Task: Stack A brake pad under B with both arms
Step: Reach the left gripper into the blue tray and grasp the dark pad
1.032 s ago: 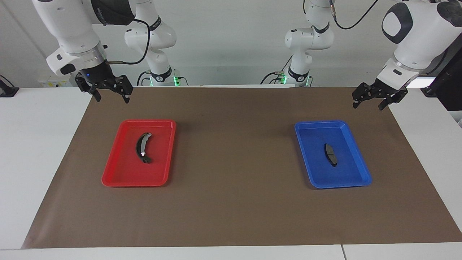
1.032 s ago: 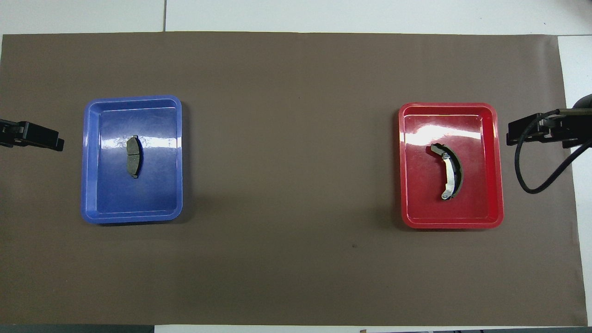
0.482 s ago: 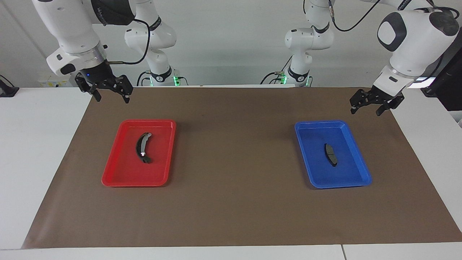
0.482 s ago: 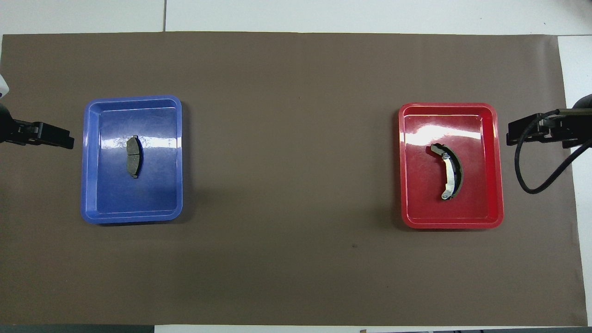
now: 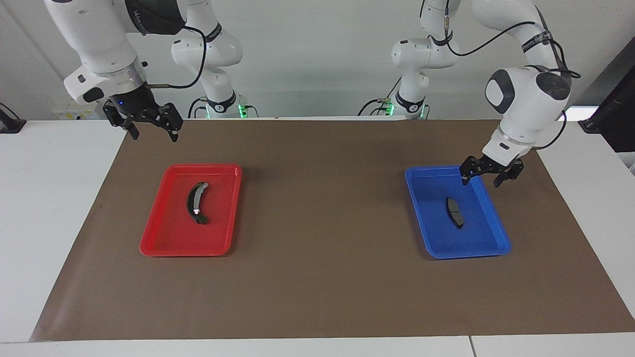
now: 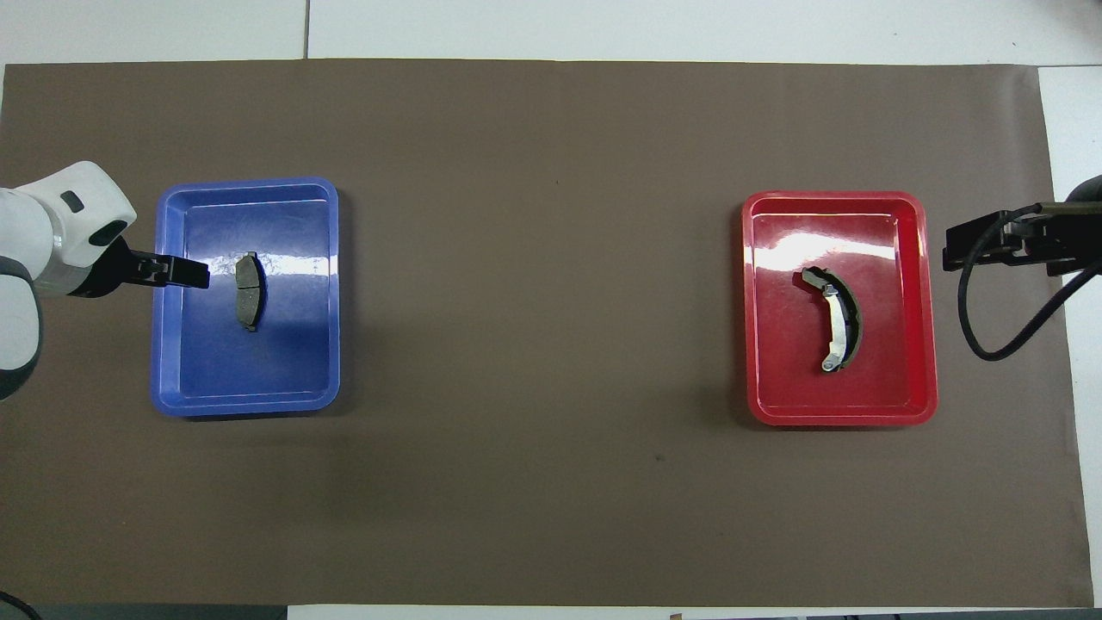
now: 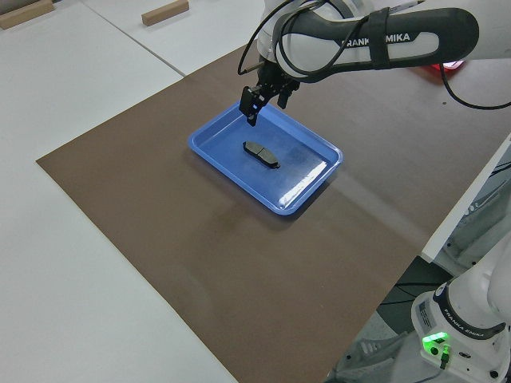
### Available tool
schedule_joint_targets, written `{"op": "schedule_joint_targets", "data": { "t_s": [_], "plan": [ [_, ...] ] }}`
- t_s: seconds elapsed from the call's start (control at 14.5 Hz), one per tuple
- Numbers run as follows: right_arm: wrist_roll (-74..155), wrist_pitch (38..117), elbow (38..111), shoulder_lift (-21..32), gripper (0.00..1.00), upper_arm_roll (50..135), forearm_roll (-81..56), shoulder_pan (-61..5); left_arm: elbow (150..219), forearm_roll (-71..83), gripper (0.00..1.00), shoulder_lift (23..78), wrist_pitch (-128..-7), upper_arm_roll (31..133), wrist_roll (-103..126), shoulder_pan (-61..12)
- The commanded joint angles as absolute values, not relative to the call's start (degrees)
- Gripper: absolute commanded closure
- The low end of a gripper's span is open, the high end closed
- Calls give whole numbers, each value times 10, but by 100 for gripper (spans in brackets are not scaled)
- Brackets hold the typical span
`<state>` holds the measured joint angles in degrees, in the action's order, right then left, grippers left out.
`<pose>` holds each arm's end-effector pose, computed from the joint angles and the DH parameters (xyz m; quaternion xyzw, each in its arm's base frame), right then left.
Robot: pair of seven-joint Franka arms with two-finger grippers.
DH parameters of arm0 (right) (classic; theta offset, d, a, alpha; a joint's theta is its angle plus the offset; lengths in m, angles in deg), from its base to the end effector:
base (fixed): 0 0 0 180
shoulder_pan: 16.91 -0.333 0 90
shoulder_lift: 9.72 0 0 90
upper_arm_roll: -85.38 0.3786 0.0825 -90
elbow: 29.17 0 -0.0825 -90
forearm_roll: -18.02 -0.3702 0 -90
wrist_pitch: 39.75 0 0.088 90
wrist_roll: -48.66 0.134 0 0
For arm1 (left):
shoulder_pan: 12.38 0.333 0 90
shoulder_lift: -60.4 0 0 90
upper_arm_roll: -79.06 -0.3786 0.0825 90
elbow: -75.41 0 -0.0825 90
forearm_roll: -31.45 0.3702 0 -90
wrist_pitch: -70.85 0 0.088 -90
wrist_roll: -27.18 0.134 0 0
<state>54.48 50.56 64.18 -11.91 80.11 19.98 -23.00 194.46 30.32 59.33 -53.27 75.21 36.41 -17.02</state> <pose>0.5258 0.0019 0.6541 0.9989 -0.0433 -0.0066 0.0158 0.5482 -0.0089 0.4681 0.9960 -0.0821 0.0354 0.0051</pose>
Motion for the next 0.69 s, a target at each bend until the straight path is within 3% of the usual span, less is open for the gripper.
{"op": "schedule_joint_targets", "data": {
  "t_s": [0.0,0.28,0.48,0.62],
  "plan": [
    [540,509,647,-120,0,801,203,-226,1997,310,3,579,-609,748,344,-178],
    [541,517,664,-127,0,801,202,-226,2055,310,5,547,-720,748,337,-191],
    [536,518,673,-131,0,801,200,-225,2059,310,5,523,-743,748,332,-198],
    [534,564,713,-144,0,800,190,-224,2059,310,5,495,-786,748,334,-198]
  ]
}}
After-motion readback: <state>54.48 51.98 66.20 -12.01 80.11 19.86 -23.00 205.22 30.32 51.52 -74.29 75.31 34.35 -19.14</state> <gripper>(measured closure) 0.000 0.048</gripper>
